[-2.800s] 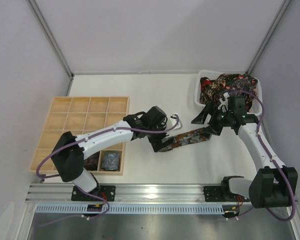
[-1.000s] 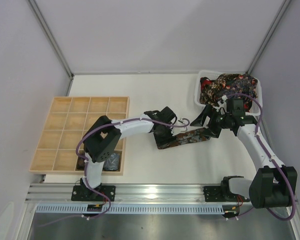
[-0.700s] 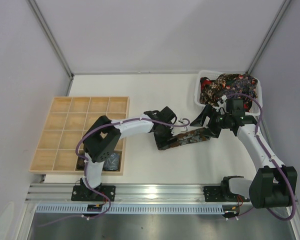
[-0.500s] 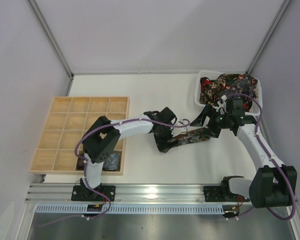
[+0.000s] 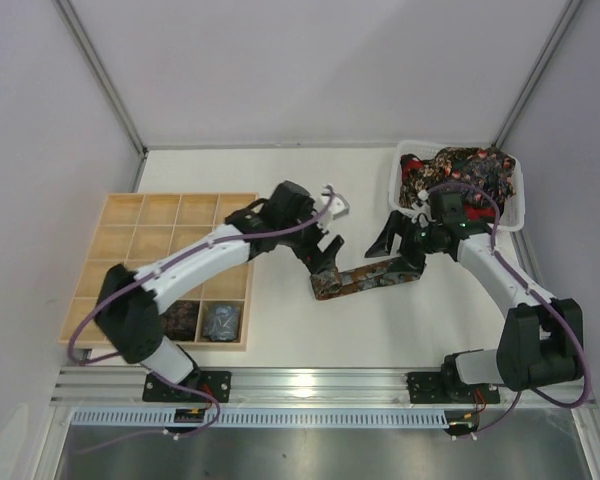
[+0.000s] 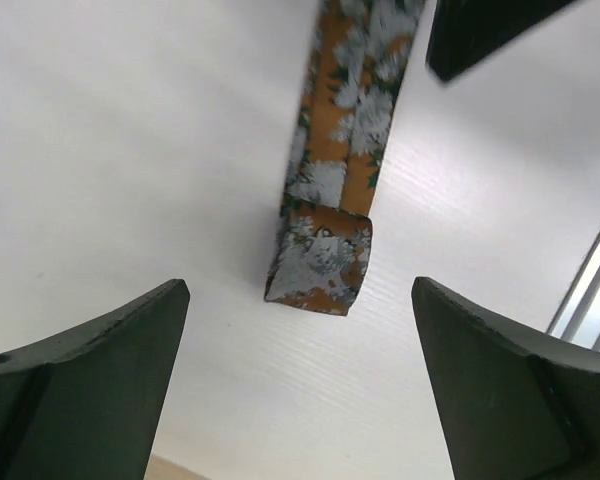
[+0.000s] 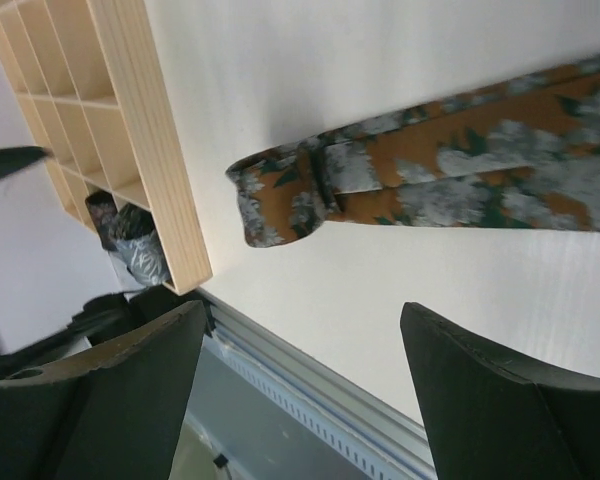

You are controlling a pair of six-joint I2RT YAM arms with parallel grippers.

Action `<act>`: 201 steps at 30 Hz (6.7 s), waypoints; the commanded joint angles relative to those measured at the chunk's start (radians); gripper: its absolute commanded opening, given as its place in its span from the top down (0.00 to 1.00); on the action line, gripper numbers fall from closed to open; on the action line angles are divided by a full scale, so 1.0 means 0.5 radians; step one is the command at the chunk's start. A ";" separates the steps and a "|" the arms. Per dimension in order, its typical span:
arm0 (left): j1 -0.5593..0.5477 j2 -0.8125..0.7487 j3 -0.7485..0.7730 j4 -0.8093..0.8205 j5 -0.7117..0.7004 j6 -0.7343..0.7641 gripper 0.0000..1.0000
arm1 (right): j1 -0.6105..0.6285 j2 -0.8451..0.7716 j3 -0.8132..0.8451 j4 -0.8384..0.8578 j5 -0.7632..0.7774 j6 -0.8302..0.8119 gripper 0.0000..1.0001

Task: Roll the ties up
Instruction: Roll the tie

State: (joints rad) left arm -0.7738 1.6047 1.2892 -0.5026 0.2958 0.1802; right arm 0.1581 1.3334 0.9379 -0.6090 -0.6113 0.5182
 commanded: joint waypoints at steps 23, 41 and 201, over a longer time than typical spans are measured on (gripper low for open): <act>0.560 -0.418 -0.858 0.382 0.366 -1.677 0.31 | 0.705 0.886 0.637 0.071 -0.302 -0.107 0.68; 0.308 -0.562 -0.489 0.002 -0.588 -1.453 0.00 | 0.650 0.929 0.548 0.052 -0.222 -0.208 0.71; -0.014 0.742 0.723 -0.888 -0.187 -2.112 1.00 | 0.570 0.898 0.158 0.515 -0.063 -0.082 1.00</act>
State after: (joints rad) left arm -0.7849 2.0281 1.6306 -0.9463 0.1825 -0.8654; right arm 0.4210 1.7691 1.0119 -0.4000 -0.6353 0.4564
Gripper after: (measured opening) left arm 0.371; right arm 0.010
